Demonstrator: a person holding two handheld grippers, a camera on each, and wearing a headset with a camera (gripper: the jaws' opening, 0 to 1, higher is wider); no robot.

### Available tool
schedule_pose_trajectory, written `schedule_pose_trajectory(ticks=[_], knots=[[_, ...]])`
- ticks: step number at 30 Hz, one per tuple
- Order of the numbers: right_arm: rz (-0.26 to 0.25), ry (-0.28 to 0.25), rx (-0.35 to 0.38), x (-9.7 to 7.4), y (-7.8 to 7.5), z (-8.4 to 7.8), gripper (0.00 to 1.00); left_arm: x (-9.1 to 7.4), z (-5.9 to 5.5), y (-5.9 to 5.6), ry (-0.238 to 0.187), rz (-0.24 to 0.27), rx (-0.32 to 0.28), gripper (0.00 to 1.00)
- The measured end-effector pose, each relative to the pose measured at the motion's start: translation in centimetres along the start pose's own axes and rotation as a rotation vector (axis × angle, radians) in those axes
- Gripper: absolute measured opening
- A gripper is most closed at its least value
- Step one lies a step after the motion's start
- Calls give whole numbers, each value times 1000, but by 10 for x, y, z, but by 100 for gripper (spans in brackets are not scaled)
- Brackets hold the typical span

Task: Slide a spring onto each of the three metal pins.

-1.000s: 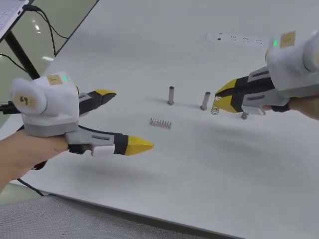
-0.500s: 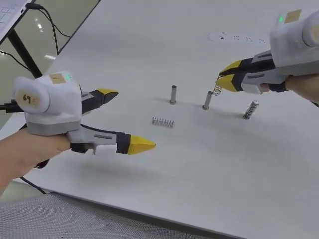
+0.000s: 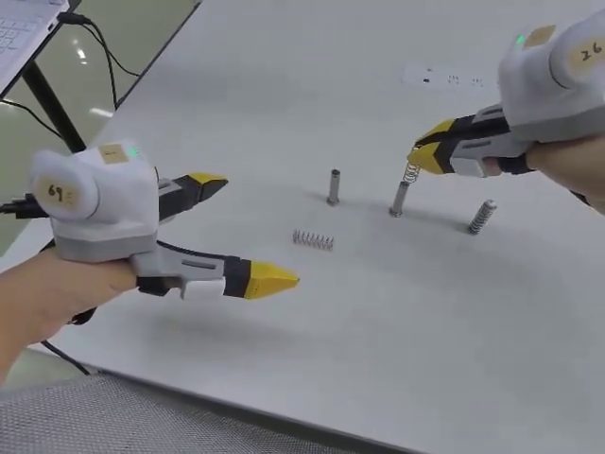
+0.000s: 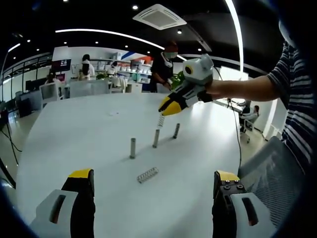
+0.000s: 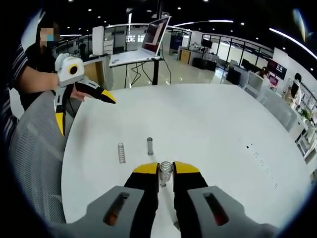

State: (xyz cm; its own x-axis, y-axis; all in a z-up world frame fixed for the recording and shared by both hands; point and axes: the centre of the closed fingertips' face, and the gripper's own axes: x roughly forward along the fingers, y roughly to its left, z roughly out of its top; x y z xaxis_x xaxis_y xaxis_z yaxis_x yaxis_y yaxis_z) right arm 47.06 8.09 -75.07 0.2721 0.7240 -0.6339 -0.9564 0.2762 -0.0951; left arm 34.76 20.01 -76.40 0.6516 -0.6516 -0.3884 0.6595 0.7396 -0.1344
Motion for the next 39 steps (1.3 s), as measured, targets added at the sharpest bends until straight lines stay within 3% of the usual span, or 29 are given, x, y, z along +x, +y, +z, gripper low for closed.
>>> schedule_pose_trajectory(ticks=[20,39], knots=[[11,22,21,11,5,-7,7,0,2,2,-2,-1,-3,98],[17,111,36,29,11,-34,7,-1,-1,1,0,0,-7,98]])
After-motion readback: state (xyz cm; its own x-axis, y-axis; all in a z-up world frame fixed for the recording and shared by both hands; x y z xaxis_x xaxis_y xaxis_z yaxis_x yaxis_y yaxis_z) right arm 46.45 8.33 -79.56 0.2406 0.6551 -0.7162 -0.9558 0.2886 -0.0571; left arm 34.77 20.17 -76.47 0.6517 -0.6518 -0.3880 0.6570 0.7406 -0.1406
